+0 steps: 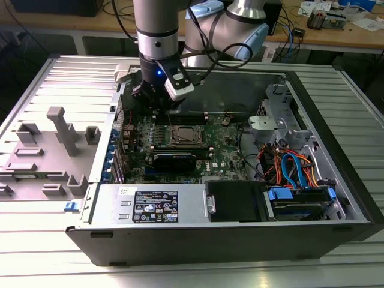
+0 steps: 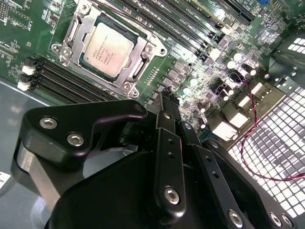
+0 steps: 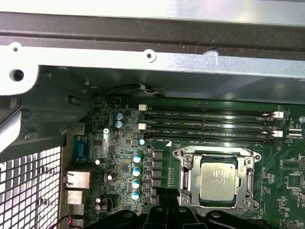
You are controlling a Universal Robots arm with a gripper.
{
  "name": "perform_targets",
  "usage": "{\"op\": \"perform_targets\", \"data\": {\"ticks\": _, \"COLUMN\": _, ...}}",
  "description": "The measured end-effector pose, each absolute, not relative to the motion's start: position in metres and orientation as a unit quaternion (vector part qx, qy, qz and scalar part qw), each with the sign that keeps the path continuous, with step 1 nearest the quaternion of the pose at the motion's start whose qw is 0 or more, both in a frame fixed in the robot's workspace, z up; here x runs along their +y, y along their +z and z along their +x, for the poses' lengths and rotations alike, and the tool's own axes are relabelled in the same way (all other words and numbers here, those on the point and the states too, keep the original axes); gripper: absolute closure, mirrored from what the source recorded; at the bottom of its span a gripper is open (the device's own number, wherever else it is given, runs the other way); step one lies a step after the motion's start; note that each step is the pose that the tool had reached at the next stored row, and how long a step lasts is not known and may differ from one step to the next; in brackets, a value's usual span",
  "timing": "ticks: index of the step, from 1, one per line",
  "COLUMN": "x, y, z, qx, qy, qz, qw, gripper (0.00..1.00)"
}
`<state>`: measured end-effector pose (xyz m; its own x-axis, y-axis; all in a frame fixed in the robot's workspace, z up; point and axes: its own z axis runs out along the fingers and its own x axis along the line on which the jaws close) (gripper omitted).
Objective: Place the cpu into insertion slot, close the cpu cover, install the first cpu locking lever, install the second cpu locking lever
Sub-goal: 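Install the first cpu locking lever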
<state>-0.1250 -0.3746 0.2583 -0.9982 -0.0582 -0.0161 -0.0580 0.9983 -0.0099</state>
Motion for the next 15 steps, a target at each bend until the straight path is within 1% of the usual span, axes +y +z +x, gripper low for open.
{"op": "perform_targets", "data": {"ticks": 15, "x": -0.356, "y": 0.257, "z": -0.125, "qx": 0.999, "qy": -0.004, "qz": -0.047, "qw": 0.008, "gripper": 0.89}}
